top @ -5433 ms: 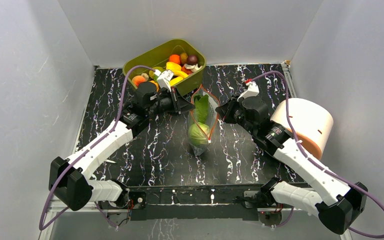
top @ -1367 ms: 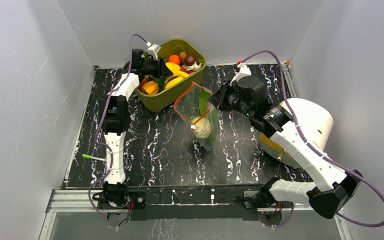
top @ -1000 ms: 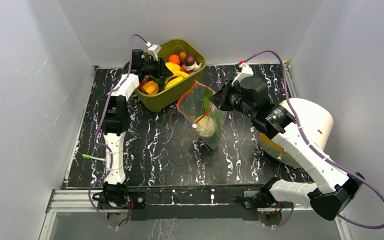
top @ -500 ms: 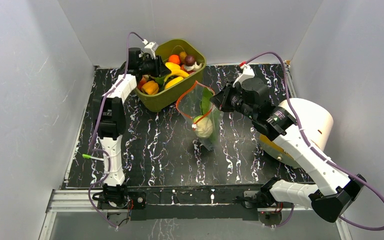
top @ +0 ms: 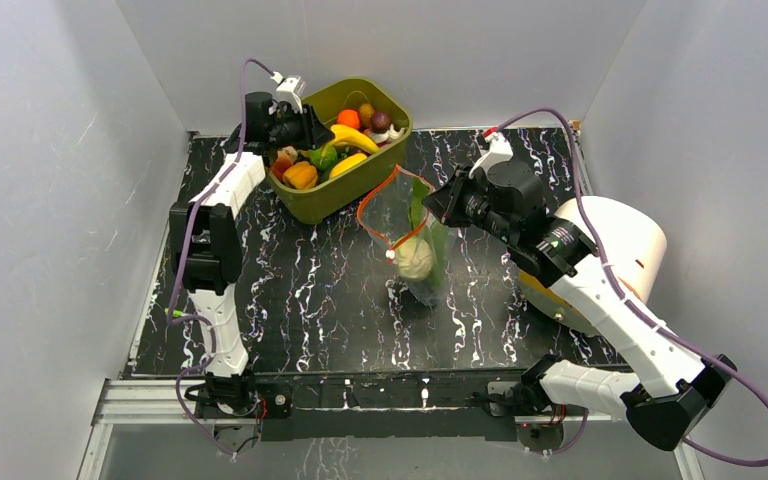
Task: Place the food in the zip-top bag and seal the zipper
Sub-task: Pick up the fake fruit from the bin, then place the fake fruit in the zipper food storage bag.
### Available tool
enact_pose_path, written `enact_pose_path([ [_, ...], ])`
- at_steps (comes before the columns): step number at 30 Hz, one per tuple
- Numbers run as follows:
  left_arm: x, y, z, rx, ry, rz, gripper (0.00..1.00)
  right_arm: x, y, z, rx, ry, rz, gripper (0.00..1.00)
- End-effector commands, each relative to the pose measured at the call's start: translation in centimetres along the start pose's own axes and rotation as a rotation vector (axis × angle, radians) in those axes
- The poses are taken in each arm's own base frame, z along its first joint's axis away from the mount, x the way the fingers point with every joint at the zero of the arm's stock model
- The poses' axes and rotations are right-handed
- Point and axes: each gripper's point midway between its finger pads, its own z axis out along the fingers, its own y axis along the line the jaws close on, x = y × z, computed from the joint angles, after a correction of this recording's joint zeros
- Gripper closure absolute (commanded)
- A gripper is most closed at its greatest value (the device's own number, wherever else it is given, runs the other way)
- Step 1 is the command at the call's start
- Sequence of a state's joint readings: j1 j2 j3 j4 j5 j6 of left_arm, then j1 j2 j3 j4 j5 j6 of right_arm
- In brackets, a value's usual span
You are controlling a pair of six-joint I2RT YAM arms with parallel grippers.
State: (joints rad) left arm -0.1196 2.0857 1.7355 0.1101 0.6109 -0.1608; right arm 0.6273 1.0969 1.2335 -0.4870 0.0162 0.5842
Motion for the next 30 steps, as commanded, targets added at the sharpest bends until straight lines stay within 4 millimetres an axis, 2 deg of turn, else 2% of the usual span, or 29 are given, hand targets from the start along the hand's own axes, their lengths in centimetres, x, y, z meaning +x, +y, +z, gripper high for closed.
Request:
enact_pose_path([
  [1,-4.7,-2.2,-3.2,-0.024,-0.107,0.053,1.00,-3.0,1.6,-0.9,-0.063,-0.128,0.010,1.00],
  [9,-5.0,-3.3,-6.1,-0.086,-0.135,0.043,1.00,-3.0,1.0,-0.7,-0.037,-0.133,0.009,1.00],
  [14,-5.9,-4.7,-9.2,-0.134,-0.116,0.034,1.00,-3.6,0.9,-0.9,-0.019,-0.148,-0.011,1.00],
  [21,-6.0,-8.1,-13.1,-0.107,-0.078,0.010,1.00,-4.4,0.1,-0.3,0.033,-0.168,-0.055,1.00],
  [30,-4.4,-13.5,-16.3,0.031,0.009,0.017,1.00,-5.0,-0.8,0.9,0.097,-0.175,-0.091,1.00],
])
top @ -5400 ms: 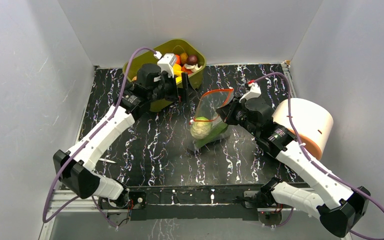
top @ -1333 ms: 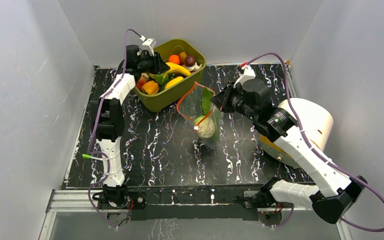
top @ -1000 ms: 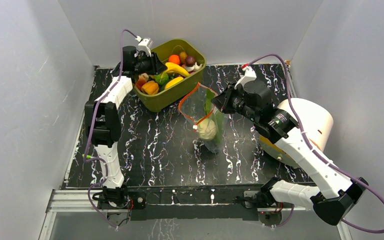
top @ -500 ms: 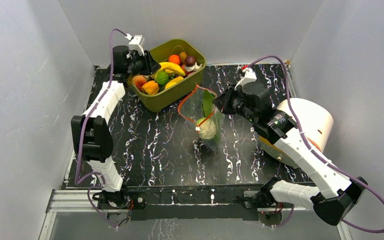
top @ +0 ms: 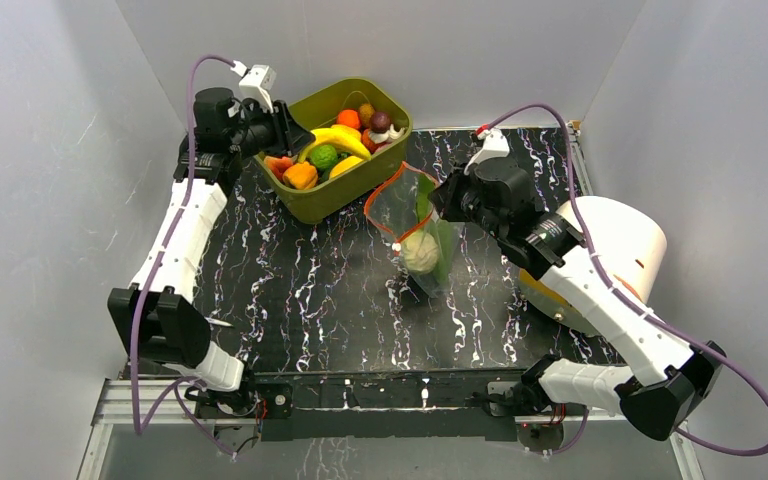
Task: Place the food in the zip-top bag and seal the zipper
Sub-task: Place the fake fruit in the zipper food storage bag.
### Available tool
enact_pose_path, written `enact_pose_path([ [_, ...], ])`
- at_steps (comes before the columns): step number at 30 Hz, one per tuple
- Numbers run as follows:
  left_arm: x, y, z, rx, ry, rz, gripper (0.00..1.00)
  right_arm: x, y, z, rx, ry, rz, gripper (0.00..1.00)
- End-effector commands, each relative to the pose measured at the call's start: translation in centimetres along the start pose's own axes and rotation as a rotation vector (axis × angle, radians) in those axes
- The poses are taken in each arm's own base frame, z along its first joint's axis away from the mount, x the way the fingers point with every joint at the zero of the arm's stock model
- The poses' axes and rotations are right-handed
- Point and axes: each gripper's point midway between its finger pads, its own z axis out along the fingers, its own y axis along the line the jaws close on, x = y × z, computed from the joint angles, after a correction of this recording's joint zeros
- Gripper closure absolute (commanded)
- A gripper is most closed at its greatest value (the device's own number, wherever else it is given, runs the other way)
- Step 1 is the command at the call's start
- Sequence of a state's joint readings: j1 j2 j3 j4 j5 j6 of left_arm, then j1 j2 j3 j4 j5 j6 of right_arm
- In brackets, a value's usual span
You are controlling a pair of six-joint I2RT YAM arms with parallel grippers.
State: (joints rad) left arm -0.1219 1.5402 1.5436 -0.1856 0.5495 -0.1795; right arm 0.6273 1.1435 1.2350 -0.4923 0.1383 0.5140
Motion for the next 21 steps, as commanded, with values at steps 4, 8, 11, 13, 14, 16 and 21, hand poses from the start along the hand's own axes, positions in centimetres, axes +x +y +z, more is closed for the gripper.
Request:
enact_pose_path([
  [4,1.8,-5.2,-3.0,0.099,0.099,0.029,1.00,-5.0,1.5,-0.2,-0.022,-0.152,-0.006,1.00],
  [8,2.2,-8.3,-4.0,0.171,0.117,0.033,1.00,-4.9,1.5,0.1,-0.017,-0.147,-0.002,1.00],
  [11,2.2,-10.2,-4.5,0.215,0.120,0.025,1.00,-4.9,1.7,0.3,-0.021,-0.142,0.005,1.00],
  [13,2.3,-10.8,-4.7,0.215,0.120,0.028,1.00,-4.9,1.7,0.3,-0.023,-0.139,0.011,1.00],
  [14,2.3,-10.9,-4.8,0.212,0.120,0.030,1.00,-4.8,1.7,0.4,-0.023,-0.136,0.015,1.00],
  [16,2.4,-10.7,-4.7,0.192,0.119,0.035,1.00,-4.5,1.7,0.4,-0.025,-0.131,0.023,1.00],
  [21,1.4,-10.0,-5.4,0.119,0.079,0.063,1.00,-4.0,1.6,0.5,-0.025,-0.119,0.034,1.00],
])
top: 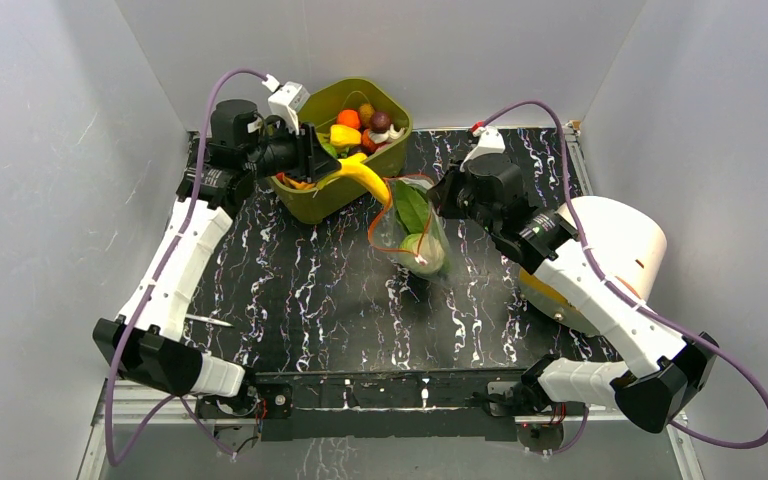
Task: Place the food in the zip-top bag and seal the zipper
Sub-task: Place the fake fruit in the zipper food storage bag.
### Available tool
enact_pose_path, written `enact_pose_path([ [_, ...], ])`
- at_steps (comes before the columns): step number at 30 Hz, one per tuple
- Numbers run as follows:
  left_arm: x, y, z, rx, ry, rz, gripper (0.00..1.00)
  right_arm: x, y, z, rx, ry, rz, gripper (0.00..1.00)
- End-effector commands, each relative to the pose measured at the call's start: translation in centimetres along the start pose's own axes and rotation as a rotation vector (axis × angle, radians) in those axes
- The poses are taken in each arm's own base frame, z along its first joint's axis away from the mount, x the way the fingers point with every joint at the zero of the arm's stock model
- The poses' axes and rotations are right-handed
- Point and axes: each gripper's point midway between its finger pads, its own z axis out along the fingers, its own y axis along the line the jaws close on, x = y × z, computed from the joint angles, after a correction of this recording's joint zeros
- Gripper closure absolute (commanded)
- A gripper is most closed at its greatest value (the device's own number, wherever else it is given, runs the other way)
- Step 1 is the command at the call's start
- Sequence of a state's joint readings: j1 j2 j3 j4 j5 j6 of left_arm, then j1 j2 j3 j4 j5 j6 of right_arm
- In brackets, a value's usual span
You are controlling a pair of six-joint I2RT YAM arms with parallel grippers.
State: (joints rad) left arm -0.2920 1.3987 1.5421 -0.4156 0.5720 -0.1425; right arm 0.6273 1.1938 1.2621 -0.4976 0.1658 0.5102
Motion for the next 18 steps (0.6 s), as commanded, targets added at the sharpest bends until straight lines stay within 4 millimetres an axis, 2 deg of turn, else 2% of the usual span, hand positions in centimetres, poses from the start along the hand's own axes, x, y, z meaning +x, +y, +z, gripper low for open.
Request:
enact_pose_path([
  [1,-1.6,-0.7,-2.0,-0.047,-0.058,0.019,1.00,-4.0,1.8,-0.8,-0.056,-0.128,0.042,1.00],
  [7,-2.8,-2.5,-2.3,0.020,-0.107,-0.031,1.00,-3.0,1.2,0.5,-0.020,-0.093,0.034,1.00],
  [11,-3.3,-3.0,-2.4,0.033,-0.143,-0.048,1.00,-2.7,1.2,1.0,-0.011,-0.078,0.045,1.00],
  [18,-2.6,-2.9,-1.1,0.042,-0.138,-0.068,1.00,-3.2,1.3,1.2,-0.002,-0.086,0.059,1.00],
])
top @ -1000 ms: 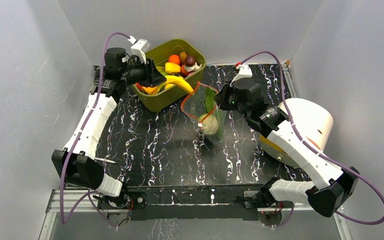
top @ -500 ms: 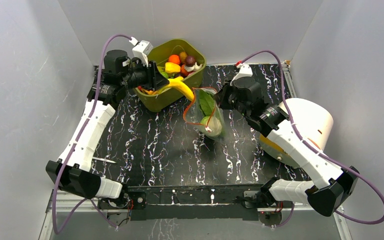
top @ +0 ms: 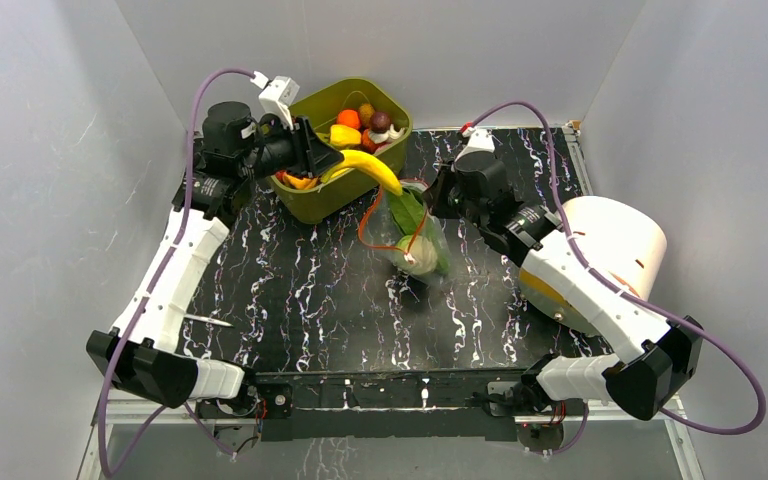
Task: Place the food in the zip-top bag and seal the zipper
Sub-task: Place the fake fruit in the zipper food storage bag.
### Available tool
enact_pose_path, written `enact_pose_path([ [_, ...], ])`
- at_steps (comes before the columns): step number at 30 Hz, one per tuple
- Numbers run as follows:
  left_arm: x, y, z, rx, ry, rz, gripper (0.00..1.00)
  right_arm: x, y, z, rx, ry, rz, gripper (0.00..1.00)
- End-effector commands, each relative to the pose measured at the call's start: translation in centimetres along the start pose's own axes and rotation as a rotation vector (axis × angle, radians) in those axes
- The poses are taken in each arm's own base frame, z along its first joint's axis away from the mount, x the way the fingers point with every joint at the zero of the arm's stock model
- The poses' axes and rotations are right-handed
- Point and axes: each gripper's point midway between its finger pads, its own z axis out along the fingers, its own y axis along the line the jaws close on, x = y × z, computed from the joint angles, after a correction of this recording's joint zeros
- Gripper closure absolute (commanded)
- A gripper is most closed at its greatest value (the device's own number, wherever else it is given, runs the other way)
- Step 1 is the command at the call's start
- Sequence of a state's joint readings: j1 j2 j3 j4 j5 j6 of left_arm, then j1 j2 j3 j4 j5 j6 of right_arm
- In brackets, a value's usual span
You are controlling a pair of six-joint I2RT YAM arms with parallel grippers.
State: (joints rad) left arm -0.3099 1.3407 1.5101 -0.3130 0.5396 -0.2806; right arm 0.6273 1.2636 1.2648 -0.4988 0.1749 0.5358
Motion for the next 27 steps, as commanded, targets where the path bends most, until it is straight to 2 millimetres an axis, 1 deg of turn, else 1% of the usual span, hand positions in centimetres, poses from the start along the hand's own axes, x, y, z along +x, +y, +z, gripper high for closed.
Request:
enact_pose_path([
  [1,0.1,-0.9,0.1,0.028,-0.025,-0.005,1.00,-5.0,2.0,-1.4,-0.047,-0.143,0.056,1.00],
  [6,1.5,0.1,1.3,0.004,-0.026,-0.013,1.00,-6.1,3.2,-1.8,-0.094,-0.169,0.112,1.00],
  [10,2.0,-0.1,2.2,0.025,-0.039,-0.019,1.00,-6.7,4.1,-2.0,-0.135,-0.188,0.158,1.00],
  [16,3.5,0.4,3.9,-0.012,-0.035,-0.016,1.00,-7.4,4.9,-1.9,-0.172,-0.214,0.211,1.00],
  [21,4.6,-0.1,5.3,0.016,-0.033,-0.025,1.00,-7.8,5.6,-1.8,-0.199,-0.222,0.231,1.00],
  [23,5.4,0.1,6.4,0.013,-0.012,-0.033,1.00,-8.0,5.7,-1.8,-0.205,-0.229,0.236,1.00],
  [27,6.4,0.0,7.7,0.007,0.010,-0.032,1.00,-8.0,5.9,-1.8,-0.215,-0.229,0.242,1.00],
])
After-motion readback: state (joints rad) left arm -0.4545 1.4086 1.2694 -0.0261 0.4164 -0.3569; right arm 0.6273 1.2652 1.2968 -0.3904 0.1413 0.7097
